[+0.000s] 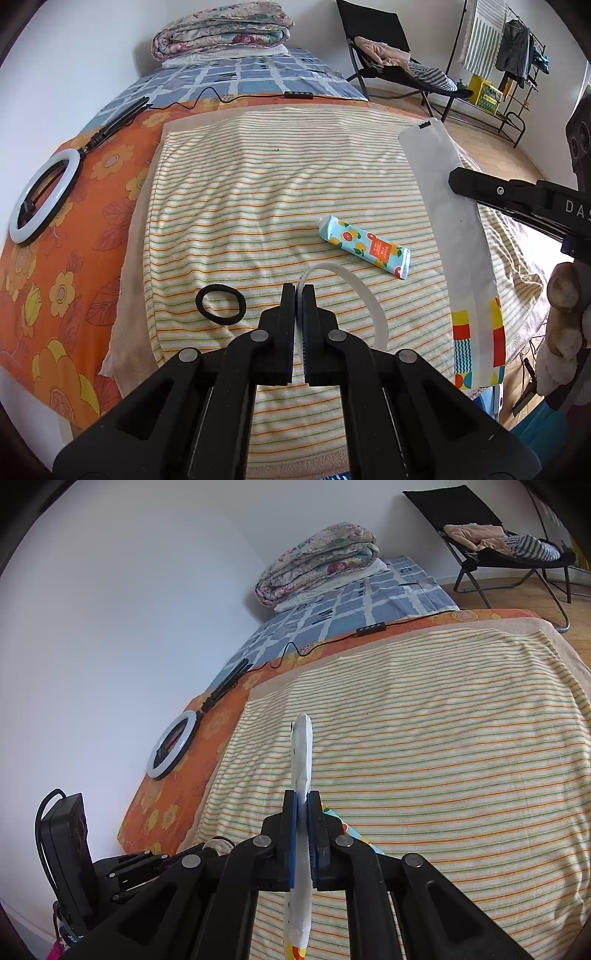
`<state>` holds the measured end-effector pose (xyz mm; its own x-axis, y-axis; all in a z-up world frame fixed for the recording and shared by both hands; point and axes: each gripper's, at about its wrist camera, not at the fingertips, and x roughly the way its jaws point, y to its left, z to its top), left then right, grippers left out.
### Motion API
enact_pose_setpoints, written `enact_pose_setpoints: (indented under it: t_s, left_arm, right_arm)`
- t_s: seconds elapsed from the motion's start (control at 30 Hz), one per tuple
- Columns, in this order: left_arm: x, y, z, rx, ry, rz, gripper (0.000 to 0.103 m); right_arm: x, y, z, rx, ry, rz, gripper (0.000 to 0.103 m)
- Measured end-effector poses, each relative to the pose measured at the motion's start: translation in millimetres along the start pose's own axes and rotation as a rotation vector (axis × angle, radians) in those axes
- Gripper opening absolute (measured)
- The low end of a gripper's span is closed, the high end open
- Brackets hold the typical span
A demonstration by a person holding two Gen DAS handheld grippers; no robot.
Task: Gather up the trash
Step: 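Carry band and strip over the blue wastebasket and open both tools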
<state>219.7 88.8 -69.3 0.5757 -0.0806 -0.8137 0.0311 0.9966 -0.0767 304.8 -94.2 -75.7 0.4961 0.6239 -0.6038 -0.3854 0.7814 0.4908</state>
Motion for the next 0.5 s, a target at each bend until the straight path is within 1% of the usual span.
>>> enact_pose_setpoints:
  t_s: [0.1,0.27,0.5]
  left_arm:
    - [-14.4,-10.7,-11.2,0.017,-0.007,-0.011,0.001]
    - [-36.2,-29.5,-33.0,0.031,-0.016,-0.040,0.001]
    - [-52.9,-52.5,-70.5,0.042,-0.005,-0.071,0.001]
  right_arm:
    - [-18.1,5.6,-8.9,-0.028,-0.010,-0.004,0.003]
    - [-41.6,12.5,-31.4,-0.063,-0.001,-0.011,0.003]
    - [-72.1,19.6,-69.6,-0.120,-0.005,-0.042,0.003]
